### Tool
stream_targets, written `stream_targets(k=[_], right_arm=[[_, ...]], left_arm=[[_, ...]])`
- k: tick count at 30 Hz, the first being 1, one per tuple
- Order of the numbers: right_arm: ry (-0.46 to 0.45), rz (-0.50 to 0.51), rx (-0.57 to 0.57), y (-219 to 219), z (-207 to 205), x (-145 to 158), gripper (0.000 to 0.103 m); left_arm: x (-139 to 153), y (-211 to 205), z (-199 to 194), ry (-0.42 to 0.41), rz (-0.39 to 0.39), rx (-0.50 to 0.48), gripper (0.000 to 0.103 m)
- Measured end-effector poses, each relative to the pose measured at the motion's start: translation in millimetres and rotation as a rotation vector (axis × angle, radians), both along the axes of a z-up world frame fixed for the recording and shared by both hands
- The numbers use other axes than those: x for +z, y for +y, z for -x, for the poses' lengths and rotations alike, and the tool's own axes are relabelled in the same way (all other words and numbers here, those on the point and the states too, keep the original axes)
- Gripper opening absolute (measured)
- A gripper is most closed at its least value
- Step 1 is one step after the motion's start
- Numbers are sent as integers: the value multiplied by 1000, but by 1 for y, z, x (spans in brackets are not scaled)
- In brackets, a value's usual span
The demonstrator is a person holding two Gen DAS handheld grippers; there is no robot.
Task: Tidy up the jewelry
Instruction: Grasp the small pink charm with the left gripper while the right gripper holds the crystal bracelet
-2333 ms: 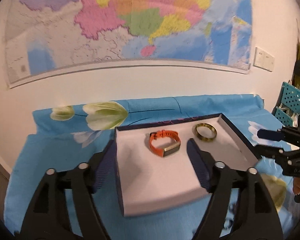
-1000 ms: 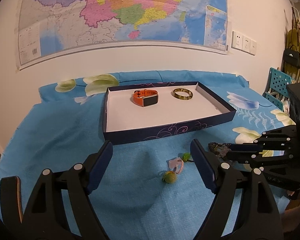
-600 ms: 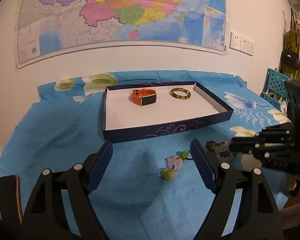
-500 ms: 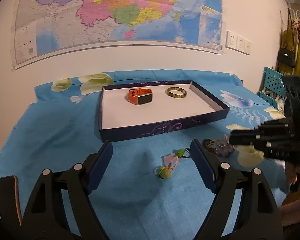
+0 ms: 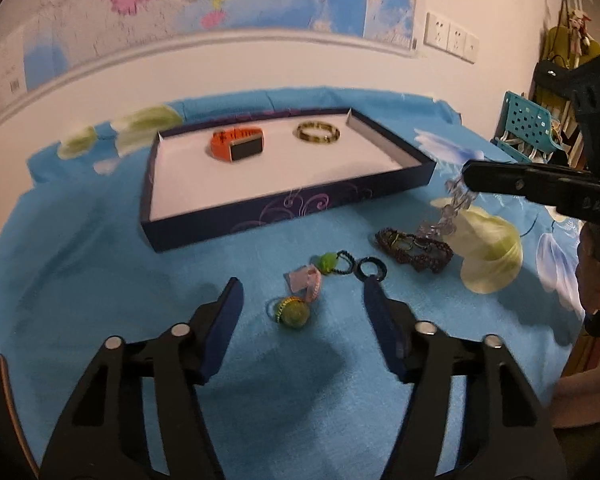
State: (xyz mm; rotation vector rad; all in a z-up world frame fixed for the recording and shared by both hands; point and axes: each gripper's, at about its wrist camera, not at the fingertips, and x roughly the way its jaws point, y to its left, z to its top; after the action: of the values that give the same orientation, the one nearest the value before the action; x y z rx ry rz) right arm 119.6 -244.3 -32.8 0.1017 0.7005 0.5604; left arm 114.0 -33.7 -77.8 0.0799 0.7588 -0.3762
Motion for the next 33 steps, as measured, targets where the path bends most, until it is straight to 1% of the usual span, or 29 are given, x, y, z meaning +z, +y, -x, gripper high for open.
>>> stream_targets(k=[3, 5, 7, 11, 14, 16, 18, 21, 24, 26, 33], right_arm=[[-11, -6, -4, -3, -1, 3, 8], [-18, -13, -6, -4, -1, 5, 8], [-27, -19, -10, -5, -2, 8, 8], [-37, -28, -14, -7, -3, 12, 8], [-44, -34, -16, -8, -4, 14, 8], [-48, -37, -16, -8, -5, 15, 8], [-51, -37, -18, -7, -6, 16, 8], [-52, -38, -16, -7, -7, 16, 8], [-54, -38, -15, -6, -8, 17, 8], [-57, -37, -16, -6, -8, 17, 8], [-66, -40, -20, -5, -11, 20, 8]], left_arm=[[0, 3, -8, 27, 24, 7, 47], [1, 1, -10, 13, 5, 8, 46], [3, -4, -11, -1, -19, -6, 43], [2, -12, -11, 2, -38, -40, 36], [-3, -14, -14, 36, -34, -56, 26], [-5, -13, -16, 52, -19, -62, 12], [-8, -12, -19, 76, -4, -67, 6], [-9, -11, -20, 86, 8, -63, 5], [-9, -10, -20, 80, 3, -51, 4], [-7, -9, -19, 77, 17, -51, 4], [7, -2, -16, 32, 42, -48, 4]])
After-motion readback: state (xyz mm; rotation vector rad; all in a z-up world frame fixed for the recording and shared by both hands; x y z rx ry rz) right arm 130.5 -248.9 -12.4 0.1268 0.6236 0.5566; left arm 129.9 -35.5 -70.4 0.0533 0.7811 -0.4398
